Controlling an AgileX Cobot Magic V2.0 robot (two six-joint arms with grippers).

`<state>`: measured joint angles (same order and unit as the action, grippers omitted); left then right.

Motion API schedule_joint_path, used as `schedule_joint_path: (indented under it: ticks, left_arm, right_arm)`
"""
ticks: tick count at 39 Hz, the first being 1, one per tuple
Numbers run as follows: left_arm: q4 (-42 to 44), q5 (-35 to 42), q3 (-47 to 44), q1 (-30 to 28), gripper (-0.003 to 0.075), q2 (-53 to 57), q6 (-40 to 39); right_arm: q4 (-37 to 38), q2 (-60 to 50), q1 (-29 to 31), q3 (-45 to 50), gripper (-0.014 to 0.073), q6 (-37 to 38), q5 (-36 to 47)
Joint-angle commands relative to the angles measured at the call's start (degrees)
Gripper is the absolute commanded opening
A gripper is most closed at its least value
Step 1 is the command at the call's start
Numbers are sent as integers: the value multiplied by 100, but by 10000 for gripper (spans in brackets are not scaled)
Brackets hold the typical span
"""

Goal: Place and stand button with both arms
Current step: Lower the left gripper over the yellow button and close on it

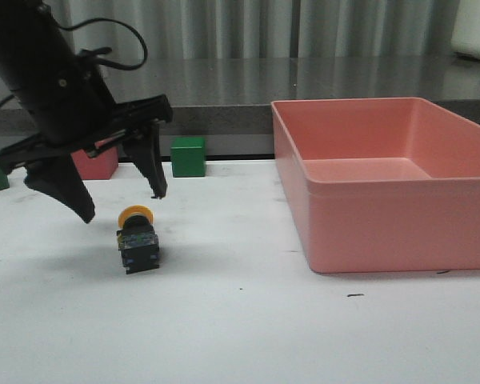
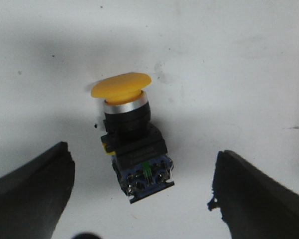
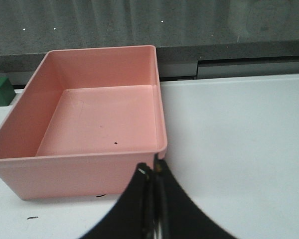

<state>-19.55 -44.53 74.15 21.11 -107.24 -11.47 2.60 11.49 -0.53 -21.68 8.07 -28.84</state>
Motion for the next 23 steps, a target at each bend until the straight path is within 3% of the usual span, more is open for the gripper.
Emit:
schedule_joint_path:
  ticks: [1,11,23]
  left_arm:
    - [-146,-287,482,-31,547,-115,-97]
    - [-84,-658,1221,-83,547,-688,-167]
    - [-73,-706,1257,-92,546,-890,-167]
  right_arm:
    - [86,57,21,-140,-69,-55,493]
    - [86,57,21,-140,-69,-55,493]
    - [86,57,21,-140,-69,-55,493]
